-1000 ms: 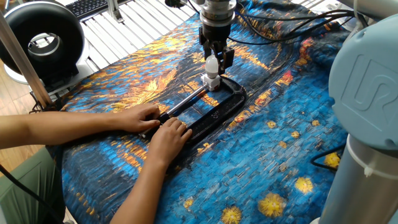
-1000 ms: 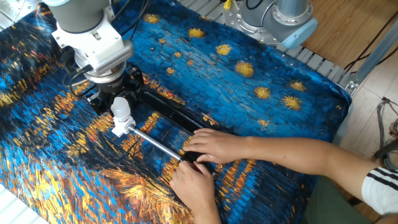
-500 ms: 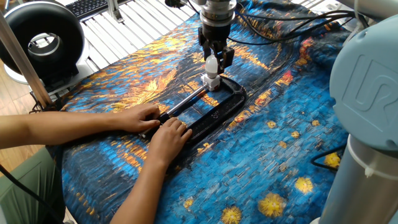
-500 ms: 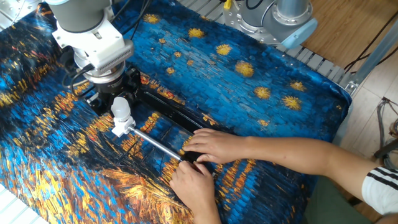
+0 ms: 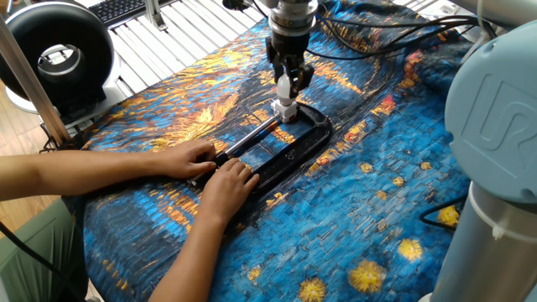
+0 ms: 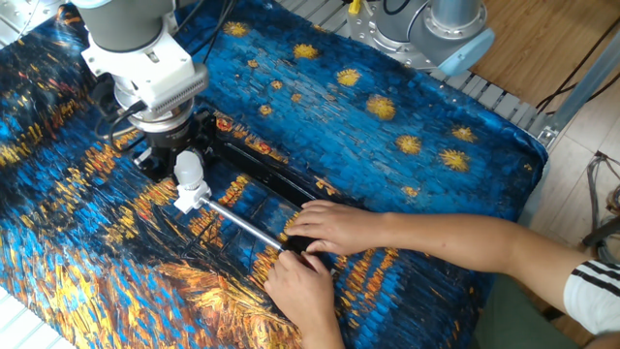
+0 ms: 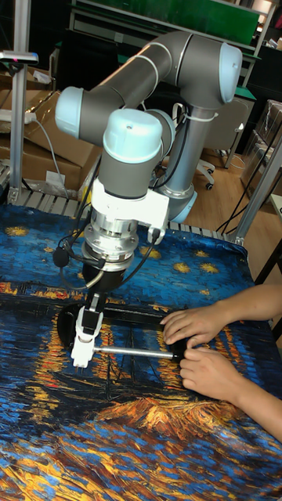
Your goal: Install the light bulb by rotating it
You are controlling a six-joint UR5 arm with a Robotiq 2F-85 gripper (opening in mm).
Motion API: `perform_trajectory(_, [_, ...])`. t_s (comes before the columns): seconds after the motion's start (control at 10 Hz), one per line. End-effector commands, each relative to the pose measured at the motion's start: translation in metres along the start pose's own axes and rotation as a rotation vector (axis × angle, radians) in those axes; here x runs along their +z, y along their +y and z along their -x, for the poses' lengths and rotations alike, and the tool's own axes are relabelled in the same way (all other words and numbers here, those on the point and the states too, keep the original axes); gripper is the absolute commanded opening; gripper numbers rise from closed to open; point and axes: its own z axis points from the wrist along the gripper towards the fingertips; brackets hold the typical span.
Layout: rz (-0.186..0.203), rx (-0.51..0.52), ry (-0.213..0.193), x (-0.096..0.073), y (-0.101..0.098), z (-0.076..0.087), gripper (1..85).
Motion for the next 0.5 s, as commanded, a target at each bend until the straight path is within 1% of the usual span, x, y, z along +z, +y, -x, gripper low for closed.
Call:
perform_trajectory(0.0, [-0.032,0.046,-0.017,-0.0007,-0.0088,0.0028,48.7])
perform_trajectory(0.2, [-0.037,0.055,-0.013,-0.0007,-0.0090,0.0007,45.3])
perform_trajectory(0.4, [-0.045,0.090,-0.030,0.0003,-0.0093,0.0016,42.3])
